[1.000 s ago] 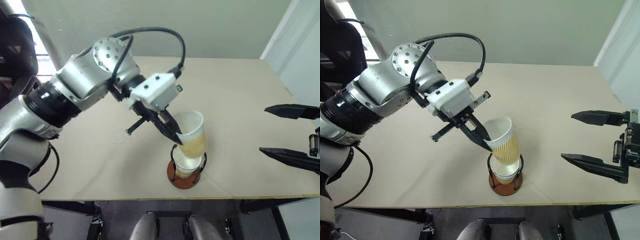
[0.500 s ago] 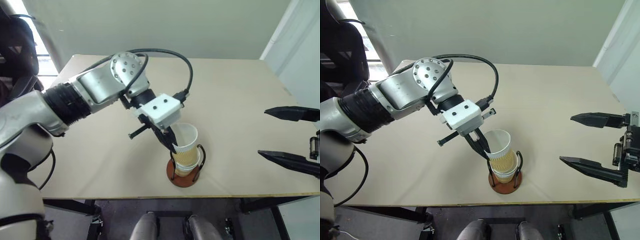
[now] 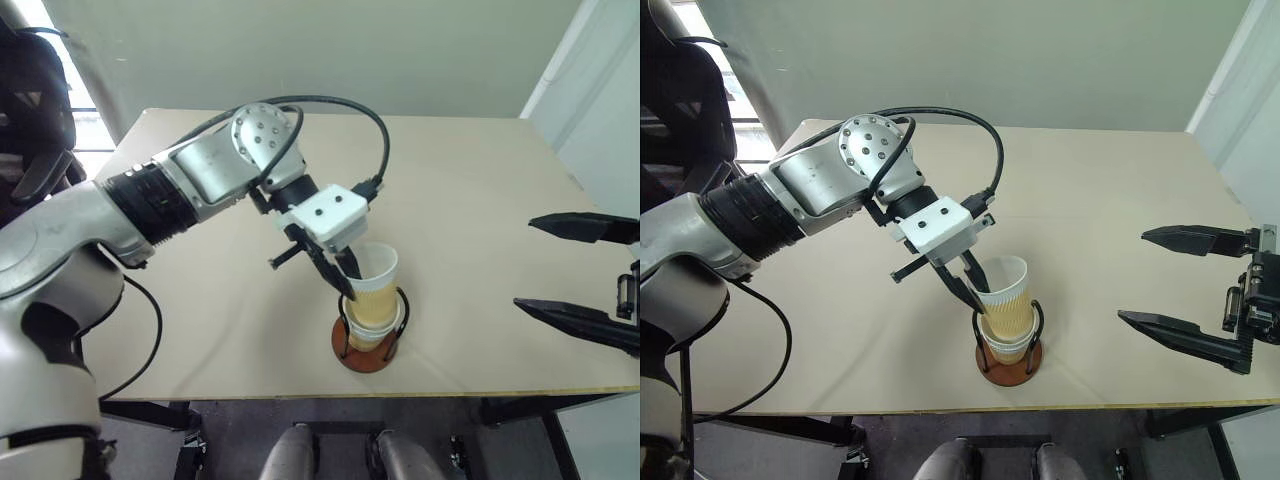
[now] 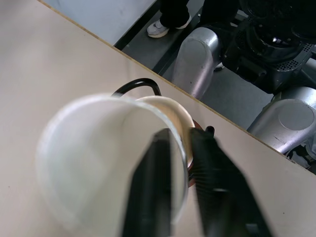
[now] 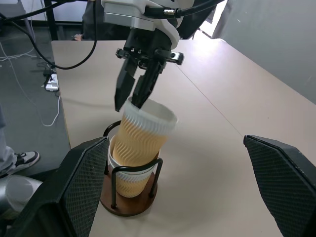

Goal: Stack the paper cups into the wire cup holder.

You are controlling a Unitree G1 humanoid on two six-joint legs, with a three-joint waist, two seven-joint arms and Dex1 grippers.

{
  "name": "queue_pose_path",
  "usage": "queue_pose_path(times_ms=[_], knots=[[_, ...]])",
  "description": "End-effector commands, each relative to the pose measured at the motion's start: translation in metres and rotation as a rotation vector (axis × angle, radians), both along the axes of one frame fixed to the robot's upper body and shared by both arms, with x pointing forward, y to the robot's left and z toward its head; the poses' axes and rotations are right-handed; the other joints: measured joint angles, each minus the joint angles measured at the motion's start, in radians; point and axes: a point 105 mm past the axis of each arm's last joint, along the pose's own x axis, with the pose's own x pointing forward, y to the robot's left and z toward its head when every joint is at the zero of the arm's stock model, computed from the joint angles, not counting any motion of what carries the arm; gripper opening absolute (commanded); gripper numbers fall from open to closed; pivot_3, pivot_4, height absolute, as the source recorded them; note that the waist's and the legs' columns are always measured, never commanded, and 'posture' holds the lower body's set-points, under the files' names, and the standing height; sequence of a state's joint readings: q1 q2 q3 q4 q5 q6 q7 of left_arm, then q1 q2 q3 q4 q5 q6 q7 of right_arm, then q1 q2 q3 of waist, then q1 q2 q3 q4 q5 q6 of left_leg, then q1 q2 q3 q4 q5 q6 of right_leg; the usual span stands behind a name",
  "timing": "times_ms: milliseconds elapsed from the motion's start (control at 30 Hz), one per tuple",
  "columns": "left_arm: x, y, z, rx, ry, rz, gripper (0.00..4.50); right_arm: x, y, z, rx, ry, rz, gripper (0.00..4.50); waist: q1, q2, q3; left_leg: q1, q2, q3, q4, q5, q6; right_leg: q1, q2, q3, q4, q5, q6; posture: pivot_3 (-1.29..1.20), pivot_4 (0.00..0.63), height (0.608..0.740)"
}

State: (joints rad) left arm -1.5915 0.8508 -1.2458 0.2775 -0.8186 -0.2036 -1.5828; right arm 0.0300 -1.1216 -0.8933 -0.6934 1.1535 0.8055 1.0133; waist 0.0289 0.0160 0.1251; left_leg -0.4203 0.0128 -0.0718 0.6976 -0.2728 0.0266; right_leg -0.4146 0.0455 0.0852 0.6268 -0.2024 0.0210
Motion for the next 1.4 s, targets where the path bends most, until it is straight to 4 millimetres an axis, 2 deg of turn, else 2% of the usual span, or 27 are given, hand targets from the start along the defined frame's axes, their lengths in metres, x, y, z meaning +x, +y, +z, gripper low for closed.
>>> queue_pose_path(times_ms=[33,167,233,333,400,433,533,600,633,667,733,833,900,967,1200,1400], knots=[[-0.004,0.002,0.005,-0.003,-0.01,-0.032,2.34,-0.001,0.002,0.004,-0.001,-0.033,0.009,4.5,0.0,0.0,0.0,0.0,0.0,0.0,0.0,0.0,0.0,0.0,0.0,0.0,0.0,0.0,0.0,0.0,0.15,0.74],[-0.001,-0.002,0.014,-0.068,0.0,-0.008,3.77,0.001,0.004,0.004,-0.003,-0.027,0.037,4.5,0.0,0.0,0.0,0.0,0.0,0.0,0.0,0.0,0.0,0.0,0.0,0.0,0.0,0.0,0.0,0.0,0.15,0.74],[0.004,-0.001,0.025,-0.139,0.022,0.052,4.49,0.006,0.005,0.005,-0.006,-0.027,0.066,4.5,0.0,0.0,0.0,0.0,0.0,0.0,0.0,0.0,0.0,0.0,0.0,0.0,0.0,0.0,0.0,0.0,0.15,0.74],[0.013,0.008,0.048,-0.302,0.095,0.205,4.49,0.014,0.007,0.003,-0.03,-0.022,0.098,4.5,-0.003,0.001,0.0,0.0,0.0,0.001,0.001,0.0,0.0,0.0,0.0,0.0,0.0,0.0,0.0,0.0,0.15,0.74],[0.015,0.035,0.056,-0.378,0.189,0.351,4.49,0.024,0.005,-0.005,-0.074,-0.002,0.096,4.5,-0.011,0.002,0.0,0.001,0.0,0.0,0.0,0.0,0.0,0.0,0.0,0.0,0.0,0.0,0.0,0.0,0.15,0.74],[0.018,0.054,0.057,-0.442,0.22,0.46,4.49,0.029,0.004,-0.008,-0.08,0.01,0.105,4.5,-0.017,0.003,-0.001,0.001,0.0,0.001,0.0,0.001,-0.001,-0.001,0.001,0.0,0.0,0.0,0.0,0.0,0.15,0.74],[0.018,0.097,0.055,-0.556,0.297,0.72,4.49,0.037,0.002,-0.011,-0.085,0.028,0.139,4.5,-0.037,0.006,-0.002,0.004,0.001,0.002,-0.003,0.004,-0.006,-0.002,0.003,0.001,0.001,0.0,-0.002,0.0,0.15,0.74],[0.013,0.138,0.034,-0.554,0.296,0.963,4.49,0.043,-0.001,-0.013,-0.103,0.039,0.173,4.5,-0.041,0.006,-0.002,0.004,0.002,0.001,-0.006,0.007,-0.008,-0.003,0.002,0.001,0.001,0.0,-0.002,0.0,0.15,0.74],[0.008,0.152,0.03,-0.564,0.303,1.053,4.49,0.047,-0.003,-0.013,-0.117,0.038,0.183,4.5,-0.043,0.006,-0.002,0.005,0.002,0.002,-0.009,0.009,-0.009,-0.004,0.002,0.001,0.001,0.0,-0.003,0.0,0.15,0.74],[0.003,0.158,0.029,-0.583,0.31,1.109,4.49,0.05,-0.006,-0.011,-0.124,0.035,0.186,4.5,-0.044,0.006,-0.002,0.006,0.002,0.003,-0.011,0.014,-0.018,-0.004,0.002,0.002,0.001,-0.001,-0.004,0.0,0.15,0.74],[-0.008,0.164,0.029,-0.616,0.321,1.171,4.49,0.056,-0.013,-0.009,-0.132,0.03,0.179,4.5,-0.033,0.003,-0.001,0.007,0.003,0.002,-0.015,0.015,-0.018,-0.004,0.002,0.001,0.002,-0.003,-0.006,0.0,0.15,0.74],[-0.022,0.17,0.027,-0.665,0.318,1.249,4.49,0.067,-0.025,-0.006,-0.156,0.021,0.155,4.5,-0.012,0.001,-0.001,0.007,0.003,0.0,-0.017,0.011,-0.008,-0.007,0.002,0.0,0.002,-0.007,-0.012,0.0,0.15,0.74],[-0.031,0.174,0.026,-0.697,0.308,1.298,4.49,0.074,-0.03,-0.003,-0.172,0.016,0.148,4.5,-0.012,0.001,-0.001,0.007,0.002,0.002,-0.017,0.011,-0.008,-0.005,0.001,0.0,0.004,-0.009,-0.021,0.0,0.15,0.74],[-0.037,0.177,0.021,-0.716,0.298,1.344,4.49,0.082,-0.033,-0.002,-0.188,0.012,0.144,4.5,-0.014,0.001,-0.001,0.008,0.002,0.003,-0.017,0.011,-0.009,-0.003,0.001,0.0,0.006,-0.008,-0.023,0.0,0.15,0.74],[-0.048,0.18,0.012,-0.783,0.274,1.427,4.49,0.098,-0.026,0.0,-0.196,0.011,0.189,4.5,-0.031,0.0,0.0,0.02,0.002,0.003,-0.018,0.013,-0.016,-0.001,0.002,0.0,0.017,-0.008,-0.031,0.0,0.15,0.74],[-0.049,0.183,0.009,-0.802,0.252,1.453,4.49,0.109,-0.023,-0.002,-0.198,0.016,0.21,4.5,-0.036,0.0,0.0,0.021,0.003,0.001,-0.02,0.018,-0.015,-0.002,0.003,0.0,0.019,-0.005,-0.037,0.0,0.15,0.74]])
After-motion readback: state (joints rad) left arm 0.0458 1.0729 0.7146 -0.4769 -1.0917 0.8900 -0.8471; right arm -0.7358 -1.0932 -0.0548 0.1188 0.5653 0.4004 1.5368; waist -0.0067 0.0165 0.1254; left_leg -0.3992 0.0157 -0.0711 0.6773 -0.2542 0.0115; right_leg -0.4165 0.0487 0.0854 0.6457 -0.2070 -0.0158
